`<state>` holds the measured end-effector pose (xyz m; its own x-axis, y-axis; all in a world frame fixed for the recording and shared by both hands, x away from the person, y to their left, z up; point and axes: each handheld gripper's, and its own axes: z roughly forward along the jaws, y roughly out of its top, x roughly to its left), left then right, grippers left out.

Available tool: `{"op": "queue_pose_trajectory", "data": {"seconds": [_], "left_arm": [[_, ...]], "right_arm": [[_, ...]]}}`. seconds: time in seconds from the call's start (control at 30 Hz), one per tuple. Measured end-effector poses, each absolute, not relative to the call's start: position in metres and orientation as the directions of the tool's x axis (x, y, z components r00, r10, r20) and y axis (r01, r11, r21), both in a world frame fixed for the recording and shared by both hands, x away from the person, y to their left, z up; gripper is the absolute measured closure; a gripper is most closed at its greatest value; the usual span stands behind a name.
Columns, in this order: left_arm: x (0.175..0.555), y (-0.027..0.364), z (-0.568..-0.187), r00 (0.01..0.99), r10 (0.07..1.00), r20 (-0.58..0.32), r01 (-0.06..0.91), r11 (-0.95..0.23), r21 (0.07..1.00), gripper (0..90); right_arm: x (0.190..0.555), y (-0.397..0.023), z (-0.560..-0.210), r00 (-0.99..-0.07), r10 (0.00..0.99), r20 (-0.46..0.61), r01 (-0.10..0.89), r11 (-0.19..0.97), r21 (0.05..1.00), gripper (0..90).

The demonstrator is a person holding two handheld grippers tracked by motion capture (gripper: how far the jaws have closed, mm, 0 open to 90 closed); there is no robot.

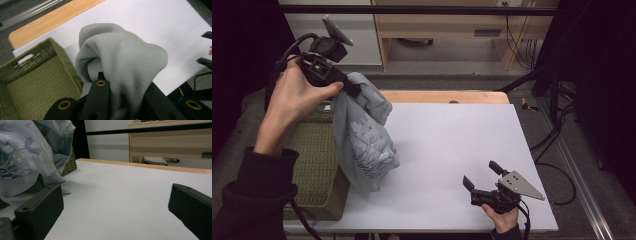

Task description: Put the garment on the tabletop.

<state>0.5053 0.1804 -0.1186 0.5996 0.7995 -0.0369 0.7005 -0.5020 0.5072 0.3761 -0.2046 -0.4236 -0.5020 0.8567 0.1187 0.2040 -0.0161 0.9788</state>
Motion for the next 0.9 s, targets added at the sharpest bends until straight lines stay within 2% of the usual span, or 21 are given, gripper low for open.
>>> {"op": "queue_pose_trajectory", "data": {"seconds": [0.4, 0.53, 0.6, 0.9], "left_arm": [[0.505, 0.131, -0.113, 0.672, 0.74, -0.023, 0.633, -0.558, 0.536, 84.1], [0.504, 0.113, -0.113, 0.694, 0.72, -0.019, 0.613, -0.577, 0.54, 84.1], [0.504, 0.105, -0.114, 0.7, 0.714, -0.009, 0.6, -0.581, 0.55, 84.2], [0.504, 0.074, -0.121, 0.751, 0.66, 0.007, 0.549, -0.631, 0.548, 84.3]], "right_arm": [[0.374, -0.203, -0.422, -0.513, 0.845, 0.151, 0.221, -0.04, 0.974, 0.3], [0.375, -0.205, -0.422, -0.514, 0.849, 0.123, 0.202, -0.019, 0.979, 0.3], [0.373, -0.205, -0.42, -0.518, 0.843, 0.146, 0.219, -0.035, 0.975, 0.4], [0.373, -0.208, -0.419, -0.513, 0.848, 0.131, 0.204, -0.028, 0.979, 0.5]]}}
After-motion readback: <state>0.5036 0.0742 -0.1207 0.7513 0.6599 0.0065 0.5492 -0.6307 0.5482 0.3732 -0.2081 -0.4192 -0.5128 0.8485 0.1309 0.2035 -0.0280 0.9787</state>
